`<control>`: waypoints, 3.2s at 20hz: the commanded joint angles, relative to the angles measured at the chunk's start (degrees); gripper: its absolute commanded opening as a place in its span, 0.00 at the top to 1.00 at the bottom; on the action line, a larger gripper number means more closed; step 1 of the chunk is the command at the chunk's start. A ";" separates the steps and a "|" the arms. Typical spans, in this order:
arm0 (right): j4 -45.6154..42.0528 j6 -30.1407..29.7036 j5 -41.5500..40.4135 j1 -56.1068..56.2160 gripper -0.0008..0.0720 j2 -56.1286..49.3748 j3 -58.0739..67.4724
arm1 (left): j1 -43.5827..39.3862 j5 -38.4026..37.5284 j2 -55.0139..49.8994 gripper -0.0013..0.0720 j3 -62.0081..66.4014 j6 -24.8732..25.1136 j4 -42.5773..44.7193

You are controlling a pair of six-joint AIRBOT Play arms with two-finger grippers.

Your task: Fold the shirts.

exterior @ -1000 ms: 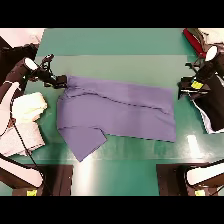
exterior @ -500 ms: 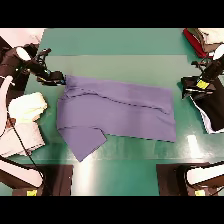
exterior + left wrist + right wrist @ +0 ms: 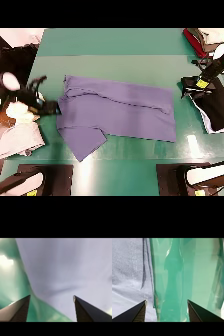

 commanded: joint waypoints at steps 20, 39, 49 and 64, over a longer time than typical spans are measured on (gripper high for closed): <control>4.48 -0.04 -1.31 0.04 0.18 0.04 0.00 | -7.39 12.09 17.86 0.69 -33.66 -4.50 -21.62; 5.53 -2.60 -13.53 0.02 0.23 31.98 -55.49 | -8.57 11.10 17.86 0.95 -26.34 1.92 -20.79; 11.85 -2.60 -21.77 0.04 0.39 31.93 -58.29 | -8.57 10.62 17.86 0.95 -26.34 2.89 -20.79; -1.57 -5.46 -5.90 -0.70 0.97 40.72 -48.61 | -8.57 -3.30 22.93 0.95 -22.34 3.89 -15.87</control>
